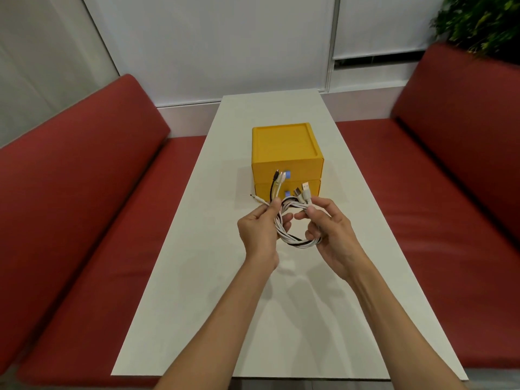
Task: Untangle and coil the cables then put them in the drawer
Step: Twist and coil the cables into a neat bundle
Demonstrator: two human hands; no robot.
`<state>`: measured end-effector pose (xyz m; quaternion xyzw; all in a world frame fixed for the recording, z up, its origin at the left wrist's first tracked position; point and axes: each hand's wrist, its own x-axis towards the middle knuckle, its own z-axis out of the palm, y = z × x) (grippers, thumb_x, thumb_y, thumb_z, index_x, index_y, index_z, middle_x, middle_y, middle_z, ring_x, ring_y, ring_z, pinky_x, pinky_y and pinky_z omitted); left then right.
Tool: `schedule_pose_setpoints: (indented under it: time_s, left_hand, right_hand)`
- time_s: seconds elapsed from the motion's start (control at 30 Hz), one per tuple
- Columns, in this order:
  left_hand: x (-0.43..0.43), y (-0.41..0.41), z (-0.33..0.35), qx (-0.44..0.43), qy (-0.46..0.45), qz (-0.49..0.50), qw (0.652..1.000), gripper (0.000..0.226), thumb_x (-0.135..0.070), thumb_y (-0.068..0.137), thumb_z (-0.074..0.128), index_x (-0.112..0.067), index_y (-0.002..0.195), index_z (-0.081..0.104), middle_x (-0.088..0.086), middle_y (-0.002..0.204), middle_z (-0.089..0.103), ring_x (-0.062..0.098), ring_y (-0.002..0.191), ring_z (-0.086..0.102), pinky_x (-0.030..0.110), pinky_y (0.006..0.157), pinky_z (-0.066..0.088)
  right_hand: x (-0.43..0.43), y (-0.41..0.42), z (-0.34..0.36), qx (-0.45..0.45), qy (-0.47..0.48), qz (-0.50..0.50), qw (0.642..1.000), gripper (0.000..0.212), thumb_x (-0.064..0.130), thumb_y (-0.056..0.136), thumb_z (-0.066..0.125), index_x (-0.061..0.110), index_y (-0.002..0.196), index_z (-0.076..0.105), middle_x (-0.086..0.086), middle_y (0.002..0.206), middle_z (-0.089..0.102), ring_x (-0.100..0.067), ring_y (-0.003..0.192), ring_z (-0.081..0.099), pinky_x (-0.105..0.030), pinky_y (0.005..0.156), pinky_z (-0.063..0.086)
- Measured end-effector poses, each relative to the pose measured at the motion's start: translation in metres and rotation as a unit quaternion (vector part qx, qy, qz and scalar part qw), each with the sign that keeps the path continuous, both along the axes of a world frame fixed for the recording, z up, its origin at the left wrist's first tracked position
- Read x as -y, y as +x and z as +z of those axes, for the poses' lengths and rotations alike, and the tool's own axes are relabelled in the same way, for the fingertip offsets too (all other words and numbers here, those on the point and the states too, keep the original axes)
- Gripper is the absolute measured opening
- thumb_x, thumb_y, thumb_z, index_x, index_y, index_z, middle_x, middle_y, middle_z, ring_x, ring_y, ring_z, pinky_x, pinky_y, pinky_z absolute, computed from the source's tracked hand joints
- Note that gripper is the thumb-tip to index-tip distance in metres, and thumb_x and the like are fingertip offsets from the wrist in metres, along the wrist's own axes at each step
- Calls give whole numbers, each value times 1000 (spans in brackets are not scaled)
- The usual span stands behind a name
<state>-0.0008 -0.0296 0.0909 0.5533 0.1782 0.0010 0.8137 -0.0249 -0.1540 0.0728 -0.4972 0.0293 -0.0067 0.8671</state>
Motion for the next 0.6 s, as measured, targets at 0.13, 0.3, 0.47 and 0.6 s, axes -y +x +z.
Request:
schedule_pose_setpoints:
  time_s: [0.13, 0.3, 0.47, 0.6]
  left_hand:
    - [-8, 5, -5, 9, 227, -91, 970, 24, -23, 97, 56, -6, 94, 73, 15, 81, 73, 22, 61, 68, 39, 72, 61]
    - [-5, 7, 0, 66, 472, -160, 864, 34, -24, 105, 35, -18, 130, 56, 12, 94, 71, 1, 55, 59, 11, 44, 39]
    - [-16, 12, 9, -58, 109, -132, 984, 8, -11, 91, 64, -6, 92, 70, 13, 83, 72, 23, 63, 71, 37, 68, 59]
    - [-15, 15, 7, -120, 41, -83, 988, 9, -7, 85, 70, 0, 89, 70, 10, 68, 71, 20, 50, 67, 29, 55, 56]
  right_hand:
    - [3, -5, -5, 0, -41, 33, 999, 23, 10, 88, 60, 16, 110, 62, -14, 86, 69, -13, 54, 41, -29, 61, 36]
    - [7, -4, -4, -9, -35, 57, 998, 24, 12, 84, 62, 15, 108, 63, -18, 90, 69, -16, 54, 40, -32, 62, 41]
    - [13, -5, -4, -1, -21, 68, 997, 21, 9, 85, 60, 14, 105, 61, -17, 90, 69, -17, 52, 40, -32, 62, 43]
    - [11, -6, -8, 9, -46, 77, 996, 20, 7, 87, 59, 14, 105, 60, -17, 91, 70, -17, 55, 45, -31, 65, 45]
